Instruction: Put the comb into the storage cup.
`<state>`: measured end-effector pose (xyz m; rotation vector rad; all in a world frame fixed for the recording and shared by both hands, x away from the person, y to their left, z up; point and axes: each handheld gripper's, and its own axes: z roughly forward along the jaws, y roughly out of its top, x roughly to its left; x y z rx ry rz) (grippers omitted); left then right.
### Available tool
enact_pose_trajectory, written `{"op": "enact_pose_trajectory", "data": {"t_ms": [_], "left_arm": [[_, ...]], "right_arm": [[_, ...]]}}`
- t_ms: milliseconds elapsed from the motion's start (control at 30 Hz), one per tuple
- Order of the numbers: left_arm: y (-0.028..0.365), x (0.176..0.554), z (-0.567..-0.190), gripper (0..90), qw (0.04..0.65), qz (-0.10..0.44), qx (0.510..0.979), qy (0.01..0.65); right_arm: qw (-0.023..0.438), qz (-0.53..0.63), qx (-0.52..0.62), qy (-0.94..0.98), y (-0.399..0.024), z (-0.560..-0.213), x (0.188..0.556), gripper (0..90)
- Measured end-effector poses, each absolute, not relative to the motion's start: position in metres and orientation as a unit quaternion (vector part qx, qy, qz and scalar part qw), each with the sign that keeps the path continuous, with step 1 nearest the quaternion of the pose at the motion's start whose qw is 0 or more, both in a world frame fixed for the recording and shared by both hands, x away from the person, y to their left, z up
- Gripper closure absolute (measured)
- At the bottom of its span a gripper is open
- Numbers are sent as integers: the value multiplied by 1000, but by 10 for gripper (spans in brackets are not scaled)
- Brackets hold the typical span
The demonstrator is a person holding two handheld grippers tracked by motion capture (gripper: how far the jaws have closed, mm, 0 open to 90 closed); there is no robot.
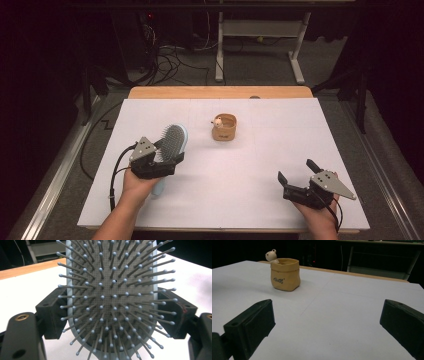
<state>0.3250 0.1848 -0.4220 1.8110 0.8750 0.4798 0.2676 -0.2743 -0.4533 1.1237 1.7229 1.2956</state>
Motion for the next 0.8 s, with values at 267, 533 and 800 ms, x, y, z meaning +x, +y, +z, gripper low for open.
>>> {"op": "enact_pose_trajectory", "data": {"t_ms": [267,533,800], "left_arm": [[181,321,-422,200,515,212,752,353],[177,318,-421,200,519,222,750,344],[173,315,-414,200,527,233,748,330]], "right_arm": [[347,502,430,665,-274,-452,266,2],[341,503,433,665,-275,-453,266,2],[343,503,433,665,-275,-453,266,2]]}}
